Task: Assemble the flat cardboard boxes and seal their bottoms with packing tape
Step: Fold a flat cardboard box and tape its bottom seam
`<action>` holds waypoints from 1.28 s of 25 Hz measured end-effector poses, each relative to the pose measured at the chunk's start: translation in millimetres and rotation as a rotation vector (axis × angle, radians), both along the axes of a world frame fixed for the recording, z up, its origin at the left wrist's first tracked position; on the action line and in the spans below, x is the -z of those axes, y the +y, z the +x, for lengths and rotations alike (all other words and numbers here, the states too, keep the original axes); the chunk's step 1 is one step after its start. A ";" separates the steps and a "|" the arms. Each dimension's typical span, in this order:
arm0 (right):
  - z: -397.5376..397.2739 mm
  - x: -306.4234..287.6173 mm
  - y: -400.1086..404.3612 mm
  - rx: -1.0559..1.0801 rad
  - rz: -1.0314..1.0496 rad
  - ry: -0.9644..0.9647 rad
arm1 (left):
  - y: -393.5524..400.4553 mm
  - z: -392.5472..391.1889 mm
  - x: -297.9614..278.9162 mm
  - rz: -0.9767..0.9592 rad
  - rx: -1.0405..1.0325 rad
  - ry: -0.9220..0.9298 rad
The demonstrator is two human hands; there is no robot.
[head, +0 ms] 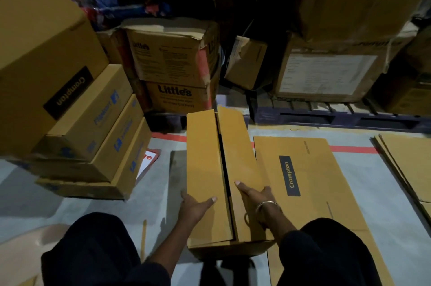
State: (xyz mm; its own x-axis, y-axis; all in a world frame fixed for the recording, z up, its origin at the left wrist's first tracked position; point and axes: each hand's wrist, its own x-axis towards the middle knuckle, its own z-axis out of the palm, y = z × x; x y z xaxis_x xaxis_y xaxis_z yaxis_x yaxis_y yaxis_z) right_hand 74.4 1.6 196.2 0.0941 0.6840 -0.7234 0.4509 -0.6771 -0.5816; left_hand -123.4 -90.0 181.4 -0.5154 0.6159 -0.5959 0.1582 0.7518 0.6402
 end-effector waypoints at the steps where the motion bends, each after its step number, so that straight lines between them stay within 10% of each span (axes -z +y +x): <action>1: -2.5 -0.7 -2.1 -0.008 -0.018 -0.034 | -0.1 0.8 0.9 -0.018 -0.048 -0.060; 6: -11.4 5.4 -7.8 0.094 -0.055 -0.085 | 1.9 -12.4 8.4 -0.074 -0.028 -0.180; 19: -54.5 21.5 -38.2 0.012 0.088 -0.695 | -6.4 -1.8 10.5 -0.237 0.207 0.509; 32: -20.1 -10.1 8.1 -0.045 0.057 -0.145 | -12.8 -17.4 -62.3 -0.114 0.197 0.317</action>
State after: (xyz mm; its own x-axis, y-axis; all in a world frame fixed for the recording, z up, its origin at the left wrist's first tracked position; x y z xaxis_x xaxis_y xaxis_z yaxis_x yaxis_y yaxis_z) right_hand 54.3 9.7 206.3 0.1629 0.7294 -0.6644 0.5623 -0.6220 -0.5449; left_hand -140.8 -102.8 243.7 -0.5638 0.6603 -0.4961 0.4830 0.7509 0.4504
